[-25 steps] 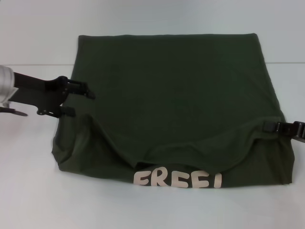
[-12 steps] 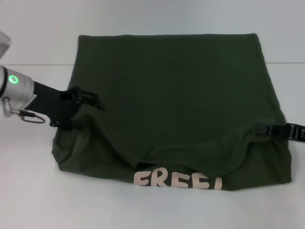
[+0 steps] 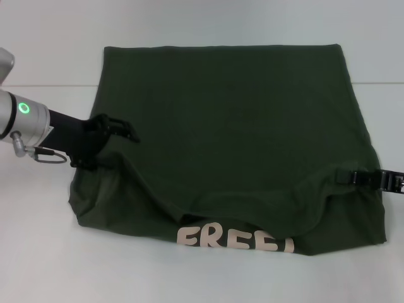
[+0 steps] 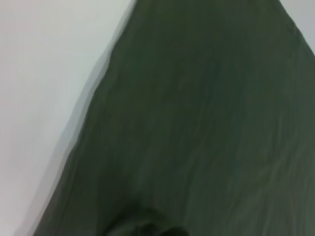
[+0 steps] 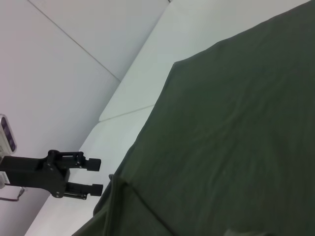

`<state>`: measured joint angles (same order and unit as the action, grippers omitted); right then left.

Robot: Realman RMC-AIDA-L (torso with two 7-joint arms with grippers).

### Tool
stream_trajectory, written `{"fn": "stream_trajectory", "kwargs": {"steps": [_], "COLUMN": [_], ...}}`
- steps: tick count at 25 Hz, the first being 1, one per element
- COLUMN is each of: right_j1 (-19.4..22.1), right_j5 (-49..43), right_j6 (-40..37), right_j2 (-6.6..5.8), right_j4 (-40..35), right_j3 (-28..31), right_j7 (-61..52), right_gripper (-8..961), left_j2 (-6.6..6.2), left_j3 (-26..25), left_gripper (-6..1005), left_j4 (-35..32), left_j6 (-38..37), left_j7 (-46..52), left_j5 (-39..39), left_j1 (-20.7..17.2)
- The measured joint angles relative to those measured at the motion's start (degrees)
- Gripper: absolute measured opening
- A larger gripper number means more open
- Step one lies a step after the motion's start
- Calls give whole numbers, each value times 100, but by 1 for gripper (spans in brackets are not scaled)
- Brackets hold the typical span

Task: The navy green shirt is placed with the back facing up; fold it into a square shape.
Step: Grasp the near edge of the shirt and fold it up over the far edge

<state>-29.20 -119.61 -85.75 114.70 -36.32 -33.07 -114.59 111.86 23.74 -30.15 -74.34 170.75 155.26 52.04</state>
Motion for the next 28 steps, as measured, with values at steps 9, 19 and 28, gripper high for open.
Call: {"fn": "stream_trajectory", "kwargs": {"steps": [9,19,28], "right_j1": [-4,-25,-25], "right_j5": [0,0,22], "right_j6": [-76,-75,-69], "right_j2": [-14,-17,-30], "right_j4": [0,3,3], "right_j3": [-7,-7,-1], "right_j7": [24,25,25], "right_gripper": [63,73,82], "left_j2": [187,270,371], "left_j3": [48,270,917], "left_gripper": [807,796,776], "left_j4": [-2,7,-122], "left_j6": [313,631,808], "left_j7": [-10,-17,-58], "left_j5": [18,22,-21], "left_j1": [-6,-47,41]}}
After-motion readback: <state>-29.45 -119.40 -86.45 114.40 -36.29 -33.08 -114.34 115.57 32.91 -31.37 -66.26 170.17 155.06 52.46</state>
